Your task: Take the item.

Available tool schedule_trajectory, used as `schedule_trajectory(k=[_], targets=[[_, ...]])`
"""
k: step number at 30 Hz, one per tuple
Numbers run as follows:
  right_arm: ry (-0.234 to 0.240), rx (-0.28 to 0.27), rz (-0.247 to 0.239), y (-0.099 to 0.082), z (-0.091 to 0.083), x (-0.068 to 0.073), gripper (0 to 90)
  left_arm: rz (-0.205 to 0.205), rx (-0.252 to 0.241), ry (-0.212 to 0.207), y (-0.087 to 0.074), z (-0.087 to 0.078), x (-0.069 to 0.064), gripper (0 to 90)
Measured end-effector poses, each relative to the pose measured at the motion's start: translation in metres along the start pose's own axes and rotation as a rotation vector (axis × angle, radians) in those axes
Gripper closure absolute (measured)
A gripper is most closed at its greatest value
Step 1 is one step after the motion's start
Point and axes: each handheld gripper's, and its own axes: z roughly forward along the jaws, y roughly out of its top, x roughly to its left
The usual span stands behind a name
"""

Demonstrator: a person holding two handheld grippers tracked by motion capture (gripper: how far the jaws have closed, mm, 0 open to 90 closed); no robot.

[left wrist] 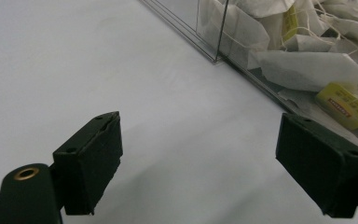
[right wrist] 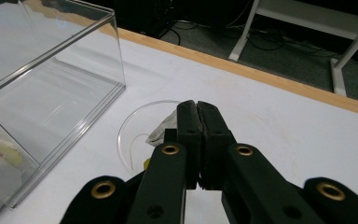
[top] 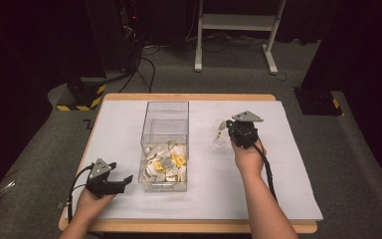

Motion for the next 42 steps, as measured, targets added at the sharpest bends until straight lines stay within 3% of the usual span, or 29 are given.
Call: schedule_trajectory(k=[12,23,28,37,42], targets=[[-0.011,-0.002,0.015,0.000,0.001,0.000,76.6,0.000,0.002,0.001,0.000,0.000,0.000,15.1],[0.014,-0.035,0.036,0.005,-0.017,0.004,67.9,0.001,0.003,0.007,0.000,0.000,0.000,15.1],[0.038,-0.035,0.048,0.004,-0.024,0.005,54.9,0.004,0.003,0.010,0.000,0.000,-0.001,15.1],[0.014,-0.049,0.044,-0.004,-0.034,0.017,27.0,0.007,0.001,0.014,0.000,0.000,0.000,15.1],[0.020,-0.045,0.057,-0.012,-0.037,0.020,18.2,0.005,0.000,0.013,0.000,0.000,-0.001,15.1]])
